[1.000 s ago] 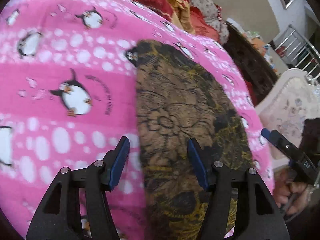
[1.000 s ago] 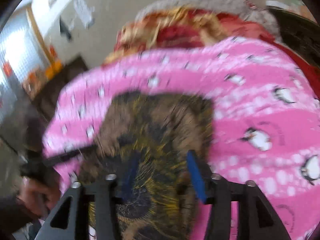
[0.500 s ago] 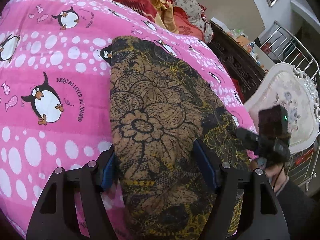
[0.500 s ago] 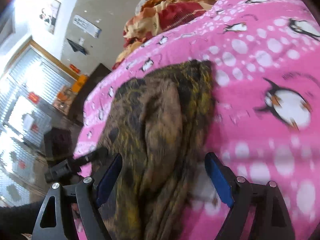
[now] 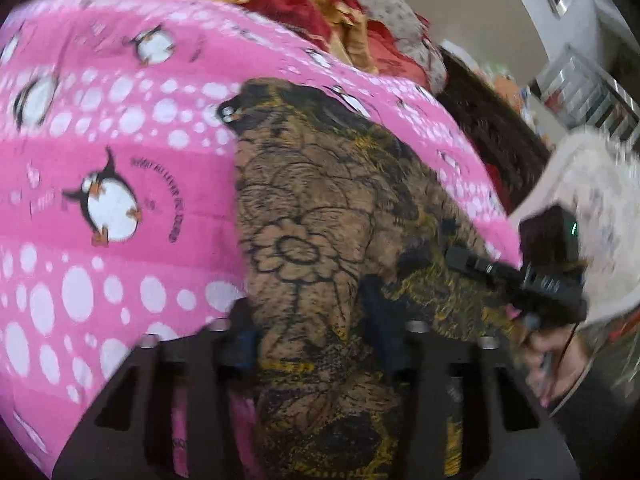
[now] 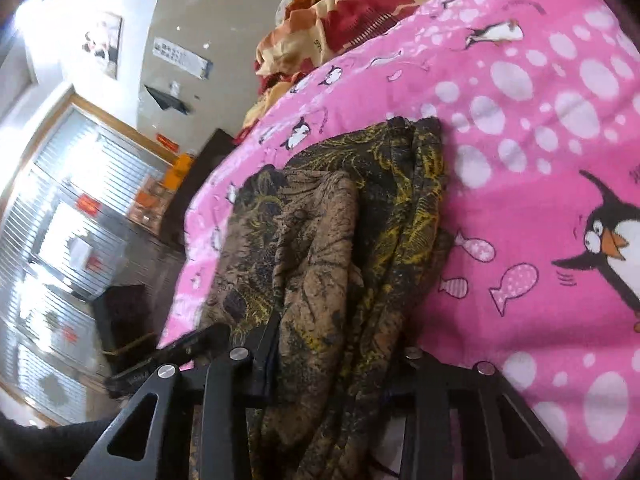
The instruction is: Fold small clothes
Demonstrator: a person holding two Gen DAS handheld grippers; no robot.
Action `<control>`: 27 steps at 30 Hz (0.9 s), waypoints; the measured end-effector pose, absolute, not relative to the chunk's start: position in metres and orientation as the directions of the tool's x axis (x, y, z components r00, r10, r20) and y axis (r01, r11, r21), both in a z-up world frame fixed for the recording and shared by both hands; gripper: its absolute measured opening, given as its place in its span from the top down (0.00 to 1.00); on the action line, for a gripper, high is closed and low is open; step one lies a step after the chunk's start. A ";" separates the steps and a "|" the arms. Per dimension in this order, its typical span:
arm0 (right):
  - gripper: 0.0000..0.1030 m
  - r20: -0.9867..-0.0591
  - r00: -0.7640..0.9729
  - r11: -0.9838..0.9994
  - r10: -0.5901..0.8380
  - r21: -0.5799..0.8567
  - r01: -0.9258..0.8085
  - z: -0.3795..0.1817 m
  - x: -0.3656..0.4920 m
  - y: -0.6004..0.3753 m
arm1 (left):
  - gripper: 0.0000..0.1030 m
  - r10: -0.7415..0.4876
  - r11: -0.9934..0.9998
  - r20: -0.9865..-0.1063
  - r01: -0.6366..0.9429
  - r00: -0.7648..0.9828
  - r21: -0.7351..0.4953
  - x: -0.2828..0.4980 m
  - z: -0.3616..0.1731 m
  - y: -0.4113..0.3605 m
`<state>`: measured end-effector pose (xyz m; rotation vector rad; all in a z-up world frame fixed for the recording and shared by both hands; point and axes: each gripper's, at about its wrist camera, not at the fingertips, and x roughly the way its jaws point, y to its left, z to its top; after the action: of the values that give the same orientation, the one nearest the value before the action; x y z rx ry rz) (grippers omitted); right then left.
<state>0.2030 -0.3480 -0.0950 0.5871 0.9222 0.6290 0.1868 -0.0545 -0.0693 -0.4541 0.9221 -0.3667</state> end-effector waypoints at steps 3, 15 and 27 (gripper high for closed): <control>0.69 -0.561 0.469 0.703 0.682 0.681 -0.207 -0.092 0.204 -0.342 | 0.83 -0.502 0.823 -0.658 0.076 0.562 -0.563 0.184 -0.067 -0.049; 0.77 -0.516 0.480 0.684 0.709 0.669 -0.291 -0.049 0.198 -0.252 | 0.84 -0.394 0.883 -0.602 0.105 0.694 -0.457 0.161 -0.007 0.046; 0.64 -0.536 0.454 0.648 0.712 0.751 -0.129 -0.086 0.213 -0.225 | 0.69 -0.355 0.895 -0.691 0.015 0.630 -0.446 0.171 -0.048 0.100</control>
<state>0.2131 -0.2251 -0.0862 0.6981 0.9686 0.5742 0.1715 0.1004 -0.0485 -0.4247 0.8695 -0.2190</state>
